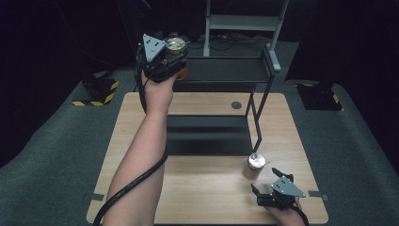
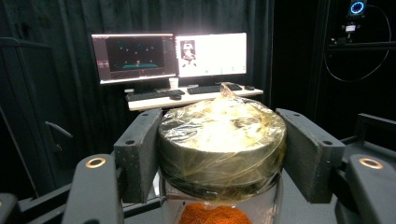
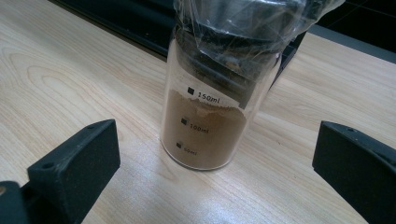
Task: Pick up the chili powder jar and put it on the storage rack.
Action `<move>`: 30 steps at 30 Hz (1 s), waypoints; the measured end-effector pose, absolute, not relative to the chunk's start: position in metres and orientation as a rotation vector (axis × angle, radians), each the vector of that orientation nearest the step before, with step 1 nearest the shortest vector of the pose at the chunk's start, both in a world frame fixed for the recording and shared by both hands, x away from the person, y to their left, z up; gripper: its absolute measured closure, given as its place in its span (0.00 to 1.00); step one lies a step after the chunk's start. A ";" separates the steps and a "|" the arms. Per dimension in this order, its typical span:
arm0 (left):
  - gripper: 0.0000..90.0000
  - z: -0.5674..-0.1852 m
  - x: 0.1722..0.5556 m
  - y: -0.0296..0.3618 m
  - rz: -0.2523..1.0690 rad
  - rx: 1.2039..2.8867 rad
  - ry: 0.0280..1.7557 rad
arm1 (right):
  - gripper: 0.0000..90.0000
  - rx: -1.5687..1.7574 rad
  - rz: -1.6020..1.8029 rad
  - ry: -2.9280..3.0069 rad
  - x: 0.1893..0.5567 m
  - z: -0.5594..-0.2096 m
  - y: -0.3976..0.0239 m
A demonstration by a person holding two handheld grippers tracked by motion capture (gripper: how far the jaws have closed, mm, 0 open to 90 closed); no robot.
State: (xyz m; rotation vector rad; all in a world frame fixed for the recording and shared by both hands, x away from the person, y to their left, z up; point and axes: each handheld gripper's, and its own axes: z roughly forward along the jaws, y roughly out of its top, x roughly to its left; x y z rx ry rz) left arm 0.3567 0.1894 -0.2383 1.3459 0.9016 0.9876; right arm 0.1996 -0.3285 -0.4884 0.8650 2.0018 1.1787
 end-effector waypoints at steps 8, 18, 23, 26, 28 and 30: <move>0.38 -0.237 0.358 0.190 0.981 1.353 0.901 | 0.00 0.864 1.179 2.003 0.200 -0.488 -0.329; 0.26 -0.231 0.358 0.190 0.963 1.365 0.924 | 0.00 0.862 1.175 2.003 0.199 -0.488 -0.328; 0.12 -0.229 0.357 0.186 0.970 1.368 0.931 | 0.00 0.864 1.177 2.002 0.200 -0.488 -0.328; 0.01 -0.228 0.354 0.181 0.978 1.369 0.949 | 0.00 0.861 1.178 2.001 0.199 -0.489 -0.328; 0.00 -0.227 0.354 0.180 0.970 1.372 0.966 | 0.00 0.860 1.178 2.000 0.199 -0.489 -0.328; 0.00 -0.227 0.352 0.180 0.978 1.379 0.970 | 0.00 0.861 1.179 1.999 0.199 -0.489 -0.328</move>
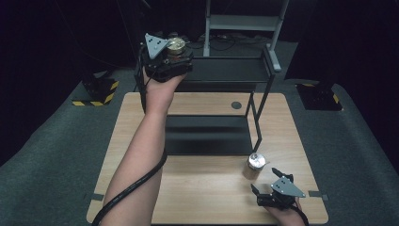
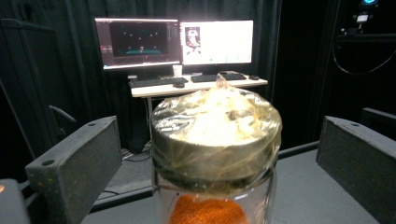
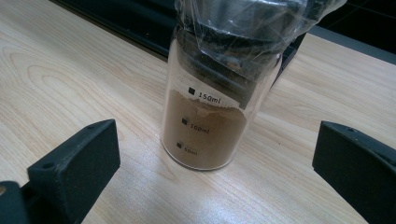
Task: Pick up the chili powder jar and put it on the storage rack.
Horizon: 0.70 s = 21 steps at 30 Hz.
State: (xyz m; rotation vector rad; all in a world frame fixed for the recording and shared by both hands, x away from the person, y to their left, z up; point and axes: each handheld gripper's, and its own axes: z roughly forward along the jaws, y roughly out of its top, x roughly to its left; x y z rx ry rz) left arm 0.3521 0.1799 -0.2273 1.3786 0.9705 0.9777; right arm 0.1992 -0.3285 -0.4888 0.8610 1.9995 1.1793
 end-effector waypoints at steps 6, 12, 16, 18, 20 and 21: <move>0.00 -0.228 0.344 0.183 0.994 1.369 0.983 | 0.00 0.862 1.179 2.000 0.199 -0.489 -0.328; 0.00 -0.229 0.337 0.188 0.994 1.370 0.978 | 0.00 0.861 1.181 2.005 0.200 -0.488 -0.329; 0.00 -0.231 0.326 0.190 0.991 1.383 0.966 | 0.00 0.862 1.183 2.003 0.200 -0.489 -0.329; 0.00 -0.233 0.320 0.190 0.995 1.383 0.961 | 0.00 0.857 1.180 2.003 0.199 -0.489 -0.329; 0.00 -0.234 0.317 0.190 0.990 1.380 0.959 | 0.00 0.854 1.178 2.003 0.199 -0.489 -0.329; 0.00 -0.235 0.314 0.190 0.990 1.383 0.957 | 0.00 0.854 1.176 2.004 0.199 -0.489 -0.328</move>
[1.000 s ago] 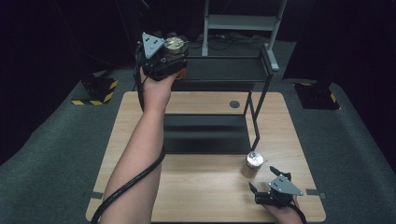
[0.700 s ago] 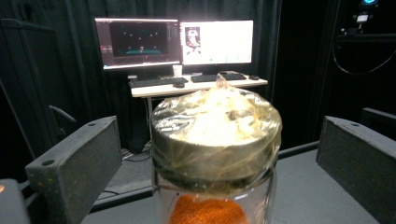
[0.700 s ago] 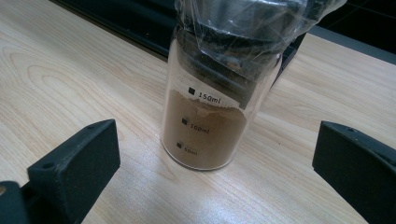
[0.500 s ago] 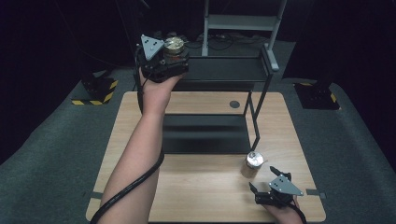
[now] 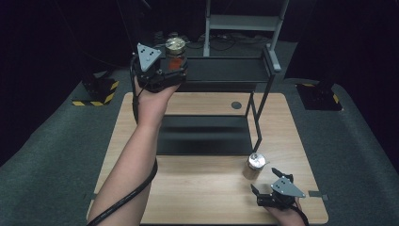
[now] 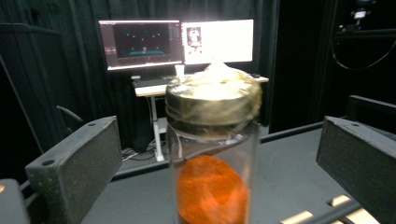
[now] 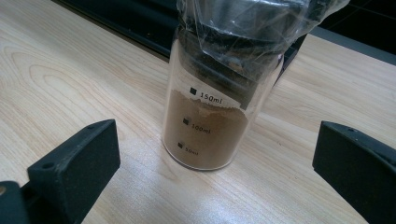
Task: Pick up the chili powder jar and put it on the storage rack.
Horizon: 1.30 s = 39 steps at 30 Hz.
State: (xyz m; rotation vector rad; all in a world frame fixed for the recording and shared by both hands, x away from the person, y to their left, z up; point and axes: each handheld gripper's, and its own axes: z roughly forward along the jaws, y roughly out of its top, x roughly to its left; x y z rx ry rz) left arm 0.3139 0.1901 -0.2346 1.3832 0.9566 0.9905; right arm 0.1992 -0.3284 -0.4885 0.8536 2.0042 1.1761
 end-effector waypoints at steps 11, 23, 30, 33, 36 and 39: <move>0.00 -0.244 0.282 0.197 1.014 1.366 0.944 | 0.00 0.843 1.169 2.006 0.199 -0.489 -0.327; 0.00 -0.260 0.258 0.210 1.012 1.362 0.932 | 0.00 0.831 1.166 2.011 0.199 -0.489 -0.327; 0.00 -0.268 0.243 0.216 1.025 1.373 0.928 | 0.00 0.830 1.163 2.012 0.199 -0.489 -0.327; 0.00 -0.275 0.237 0.219 1.024 1.383 0.932 | 0.00 0.827 1.159 2.012 0.198 -0.489 -0.326; 0.00 -0.281 0.231 0.221 1.021 1.388 0.936 | 0.00 0.825 1.158 2.012 0.198 -0.489 -0.326; 0.00 -0.291 0.225 0.223 1.014 1.396 0.946 | 0.00 0.826 1.158 2.013 0.198 -0.488 -0.326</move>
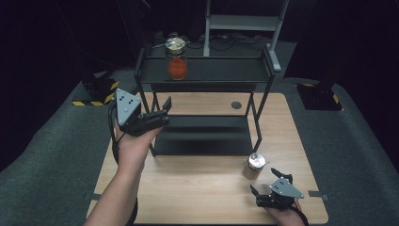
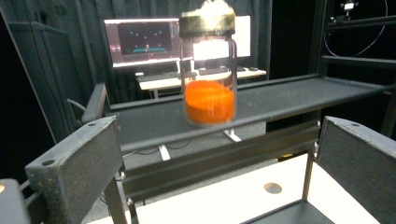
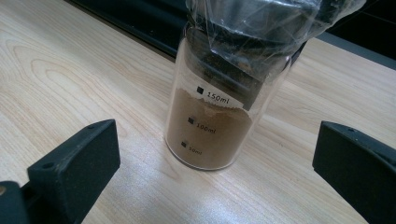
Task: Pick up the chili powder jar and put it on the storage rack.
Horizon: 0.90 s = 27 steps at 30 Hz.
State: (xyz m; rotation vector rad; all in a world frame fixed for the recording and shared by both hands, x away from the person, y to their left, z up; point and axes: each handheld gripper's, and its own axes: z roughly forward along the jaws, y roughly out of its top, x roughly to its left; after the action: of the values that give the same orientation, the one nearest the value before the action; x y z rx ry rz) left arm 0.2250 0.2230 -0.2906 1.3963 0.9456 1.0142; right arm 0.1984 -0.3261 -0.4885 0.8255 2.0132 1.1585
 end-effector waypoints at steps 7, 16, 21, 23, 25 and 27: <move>0.00 -0.310 0.217 0.231 0.977 1.411 0.955 | 0.00 0.819 1.151 2.015 0.198 -0.488 -0.325; 0.00 -0.334 0.205 0.239 0.957 1.454 0.973 | 0.00 0.818 1.147 2.015 0.198 -0.488 -0.324; 0.00 -0.348 0.199 0.241 0.950 1.485 0.985 | 0.00 0.819 1.150 2.015 0.198 -0.488 -0.325; 0.00 -0.351 0.197 0.242 0.946 1.489 0.988 | 0.00 0.817 1.149 2.016 0.198 -0.488 -0.324; 0.00 -0.358 0.195 0.241 0.942 1.501 0.993 | 0.00 0.815 1.147 2.016 0.198 -0.488 -0.324; 0.00 -0.365 0.193 0.241 0.931 1.512 0.999 | 0.00 0.815 1.147 2.015 0.198 -0.488 -0.324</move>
State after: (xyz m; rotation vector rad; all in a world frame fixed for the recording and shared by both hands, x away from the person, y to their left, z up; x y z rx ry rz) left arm 0.1929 0.2410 -0.3650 1.5123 0.9991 0.9314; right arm 0.1977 -0.3241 -0.4884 0.8147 2.0151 1.1465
